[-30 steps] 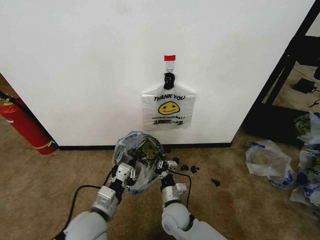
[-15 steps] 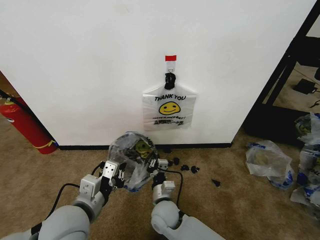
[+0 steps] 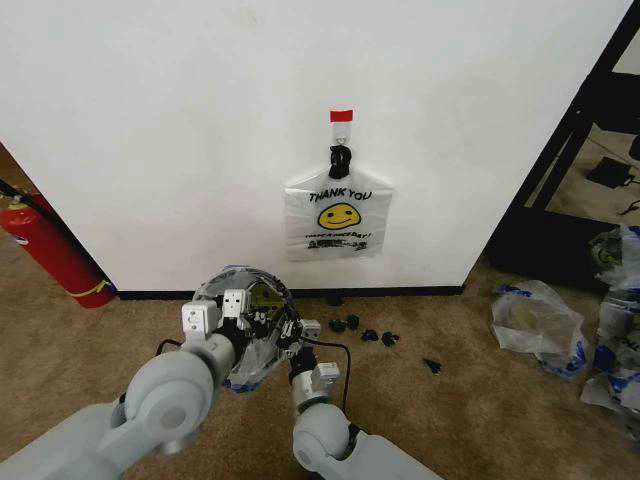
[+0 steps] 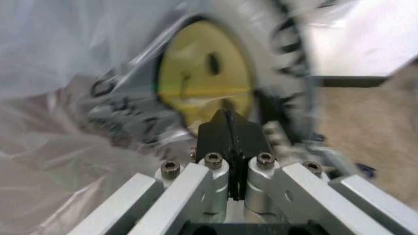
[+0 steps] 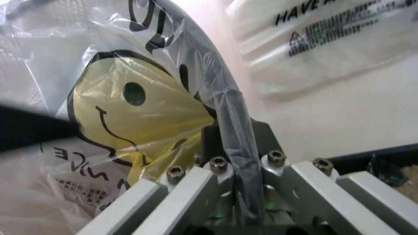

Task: Pick up the garbage bag from the wall and place it over the trash bin.

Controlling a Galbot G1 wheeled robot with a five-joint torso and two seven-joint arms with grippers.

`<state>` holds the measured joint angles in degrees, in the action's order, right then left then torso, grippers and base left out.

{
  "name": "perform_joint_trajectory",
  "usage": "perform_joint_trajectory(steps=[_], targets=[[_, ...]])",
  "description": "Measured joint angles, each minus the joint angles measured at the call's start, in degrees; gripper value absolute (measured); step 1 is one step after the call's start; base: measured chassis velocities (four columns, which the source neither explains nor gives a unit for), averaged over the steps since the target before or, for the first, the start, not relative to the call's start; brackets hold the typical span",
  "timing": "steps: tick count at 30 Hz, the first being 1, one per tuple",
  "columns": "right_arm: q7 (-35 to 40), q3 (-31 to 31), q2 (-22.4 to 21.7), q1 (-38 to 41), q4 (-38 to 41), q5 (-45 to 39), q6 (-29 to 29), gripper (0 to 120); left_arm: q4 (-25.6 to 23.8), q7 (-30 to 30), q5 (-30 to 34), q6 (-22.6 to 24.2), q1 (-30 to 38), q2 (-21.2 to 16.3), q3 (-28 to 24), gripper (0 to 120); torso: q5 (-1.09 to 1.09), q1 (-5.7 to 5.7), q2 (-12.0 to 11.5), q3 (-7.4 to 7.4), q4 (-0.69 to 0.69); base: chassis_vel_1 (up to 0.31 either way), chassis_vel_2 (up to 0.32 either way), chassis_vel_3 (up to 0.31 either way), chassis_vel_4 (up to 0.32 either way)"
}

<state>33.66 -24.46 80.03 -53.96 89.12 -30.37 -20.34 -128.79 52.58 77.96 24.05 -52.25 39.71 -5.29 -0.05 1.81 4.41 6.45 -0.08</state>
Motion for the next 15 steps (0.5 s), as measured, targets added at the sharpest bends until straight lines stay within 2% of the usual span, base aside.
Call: perform_joint_trajectory(steps=[9,15], targets=[[0.46,0.67,0.26,0.03,-0.66,0.32,-0.17,0,7.94,6.99,-3.71,-1.34,3.74,4.30,-5.66,0,0.00,0.00,0.00,0.00,0.00,0.000,0.000,0.000,0.000],[0.44,0.63,0.10,0.06,-0.70,0.36,-0.17,0,12.78,9.32,-4.31,-1.33,7.15,6.76,-9.15,0,0.00,0.00,0.00,0.00,-0.01,0.000,0.000,0.000,0.000]])
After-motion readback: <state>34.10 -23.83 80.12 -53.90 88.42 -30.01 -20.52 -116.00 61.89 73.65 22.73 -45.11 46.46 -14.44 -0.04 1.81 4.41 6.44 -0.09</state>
